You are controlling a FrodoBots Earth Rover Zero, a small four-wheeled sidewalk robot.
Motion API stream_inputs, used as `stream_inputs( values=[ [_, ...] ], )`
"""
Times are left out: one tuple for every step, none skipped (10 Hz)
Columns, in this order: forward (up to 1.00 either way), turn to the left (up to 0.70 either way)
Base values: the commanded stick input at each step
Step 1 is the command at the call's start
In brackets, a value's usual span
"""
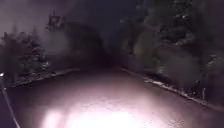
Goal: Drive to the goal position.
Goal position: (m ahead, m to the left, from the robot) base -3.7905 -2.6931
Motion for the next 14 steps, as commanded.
stream_inputs(
  values=[
    [0.37, 0.01],
    [0.50, 0.00],
    [0.50, 0.00],
    [0.50, 0.01],
    [0.50, 0.03],
    [0.50, 0.02],
    [0.50, 0.04],
    [0.50, 0.09],
    [0.50, 0.08],
    [0.50, 0.08],
    [0.50, 0.08],
    [0.50, 0.07],
    [0.50, 0.06],
    [0.50, 0.05]
  ],
)
